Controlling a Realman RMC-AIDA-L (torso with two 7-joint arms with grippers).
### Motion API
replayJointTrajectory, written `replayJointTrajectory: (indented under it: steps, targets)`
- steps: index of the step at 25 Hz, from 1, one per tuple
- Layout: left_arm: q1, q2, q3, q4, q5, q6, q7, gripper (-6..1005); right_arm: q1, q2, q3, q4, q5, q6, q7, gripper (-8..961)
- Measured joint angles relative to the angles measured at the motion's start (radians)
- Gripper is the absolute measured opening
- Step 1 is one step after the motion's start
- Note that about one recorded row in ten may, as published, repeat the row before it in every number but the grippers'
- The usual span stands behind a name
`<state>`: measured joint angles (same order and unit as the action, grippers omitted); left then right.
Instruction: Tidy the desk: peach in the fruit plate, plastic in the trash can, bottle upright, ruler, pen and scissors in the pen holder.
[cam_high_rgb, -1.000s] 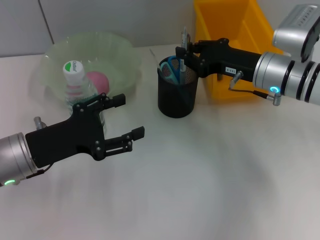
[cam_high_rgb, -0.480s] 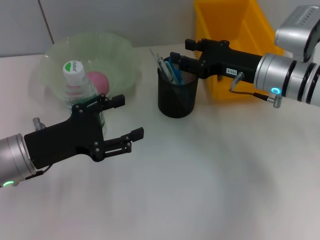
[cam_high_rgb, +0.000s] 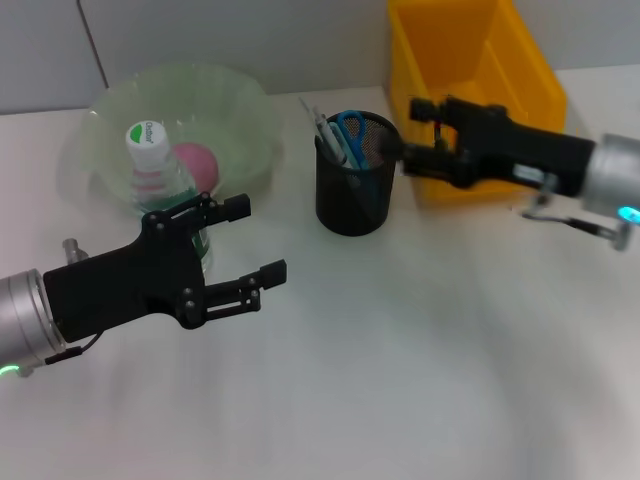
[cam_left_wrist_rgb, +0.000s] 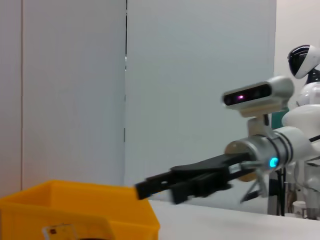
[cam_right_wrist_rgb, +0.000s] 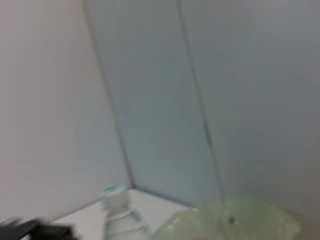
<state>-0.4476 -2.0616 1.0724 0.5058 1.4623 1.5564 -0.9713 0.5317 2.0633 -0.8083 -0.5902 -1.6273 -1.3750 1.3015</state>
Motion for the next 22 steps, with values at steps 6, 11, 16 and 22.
replayJointTrajectory:
  steps: [6,11,16,22]
  targets:
    - [0.001,0.01,0.004,0.045,0.045,0.005,-0.136,846,-0.05,-0.074,0.002,-0.045,-0.132,-0.215,0.126,788]
    - [-0.019,0.031,0.004,0.075,0.132,0.036,-0.276,846,-0.037,-0.119,-0.002,-0.039,-0.223,-0.27,0.2,788]
    - [-0.046,0.051,0.005,0.065,0.197,0.05,-0.354,846,0.002,-0.132,-0.006,-0.001,-0.275,-0.272,0.222,788]
    - [-0.048,0.054,0.004,0.065,0.199,0.064,-0.373,846,0.02,-0.128,-0.013,0.022,-0.3,-0.269,0.217,788]
